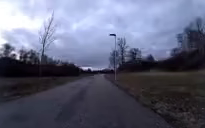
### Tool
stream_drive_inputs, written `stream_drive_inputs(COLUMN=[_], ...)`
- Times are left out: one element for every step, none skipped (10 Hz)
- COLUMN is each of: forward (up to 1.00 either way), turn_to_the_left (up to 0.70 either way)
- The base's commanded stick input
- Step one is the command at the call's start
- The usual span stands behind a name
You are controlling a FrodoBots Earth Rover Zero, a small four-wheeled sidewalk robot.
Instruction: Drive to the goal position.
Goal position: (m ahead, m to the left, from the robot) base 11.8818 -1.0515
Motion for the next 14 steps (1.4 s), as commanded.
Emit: stream_drive_inputs(forward=[0.50,0.50,0.50,0.50,0.50,0.50,0.50,0.50,0.50,0.50,0.50,0.50,0.50,0.50], turn_to_the_left=[0.00,0.00,0.00,0.00,0.00,0.00,0.00,0.00,0.00,0.00,0.00,0.00,0.00,0.00])
